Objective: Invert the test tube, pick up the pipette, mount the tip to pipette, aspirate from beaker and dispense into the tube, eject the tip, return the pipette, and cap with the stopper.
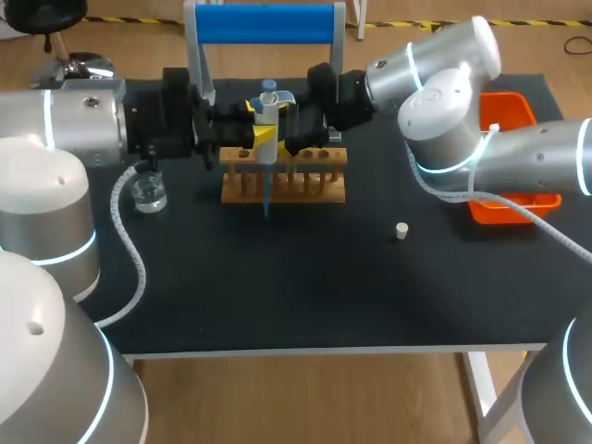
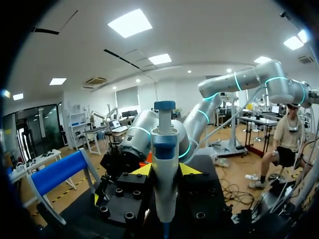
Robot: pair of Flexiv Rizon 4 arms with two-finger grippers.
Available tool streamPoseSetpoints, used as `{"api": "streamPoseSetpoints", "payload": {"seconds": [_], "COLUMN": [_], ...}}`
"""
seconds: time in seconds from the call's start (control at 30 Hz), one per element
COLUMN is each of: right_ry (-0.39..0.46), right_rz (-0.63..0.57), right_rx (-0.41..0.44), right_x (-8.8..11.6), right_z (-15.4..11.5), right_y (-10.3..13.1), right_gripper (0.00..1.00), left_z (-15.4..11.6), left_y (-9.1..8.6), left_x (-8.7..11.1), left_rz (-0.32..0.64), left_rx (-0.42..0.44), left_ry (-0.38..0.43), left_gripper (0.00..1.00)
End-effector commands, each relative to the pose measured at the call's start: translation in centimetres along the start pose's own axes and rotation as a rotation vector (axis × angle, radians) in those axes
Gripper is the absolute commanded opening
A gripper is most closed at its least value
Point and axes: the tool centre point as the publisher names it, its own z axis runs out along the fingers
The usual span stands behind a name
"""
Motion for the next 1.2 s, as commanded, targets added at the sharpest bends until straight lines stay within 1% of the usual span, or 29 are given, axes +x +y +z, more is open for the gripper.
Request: {"api": "streamPoseSetpoints", "payload": {"seconds": [0.03, 0.33, 0.4, 0.8, 0.97, 1.2], "right_ry": [0.004, 0.004, 0.004, 0.004, -0.026, -0.058], "right_rz": [0.000, 0.000, 0.000, 0.000, -0.004, -0.031], "right_rx": [0.002, 0.002, 0.002, 0.002, 0.003, -0.007], "right_x": [-0.1, -0.1, -0.1, -0.1, 0.6, 2.4], "right_z": [-0.1, -0.1, -0.1, -0.1, -2.8, -7.5], "right_y": [0.0, 0.0, 0.0, 0.0, -0.6, -1.0], "right_gripper": [1.00, 1.00, 1.00, 1.00, 1.00, 1.00], "left_z": [0.3, 0.4, 0.5, 0.5, 0.5, 0.5], "left_y": [0.2, 0.3, 0.4, 0.4, 0.4, 0.4], "left_x": [-0.1, -0.3, -0.2, -0.2, -0.2, -0.2], "left_rz": [-0.005, -0.007, -0.003, -0.003, -0.003, -0.003], "left_rx": [-0.008, -0.025, -0.044, -0.044, -0.044, -0.044], "left_ry": [0.005, 0.018, 0.019, 0.019, 0.019, 0.019], "left_gripper": [0.00, 0.00, 0.00, 0.00, 0.00, 0.00]}}
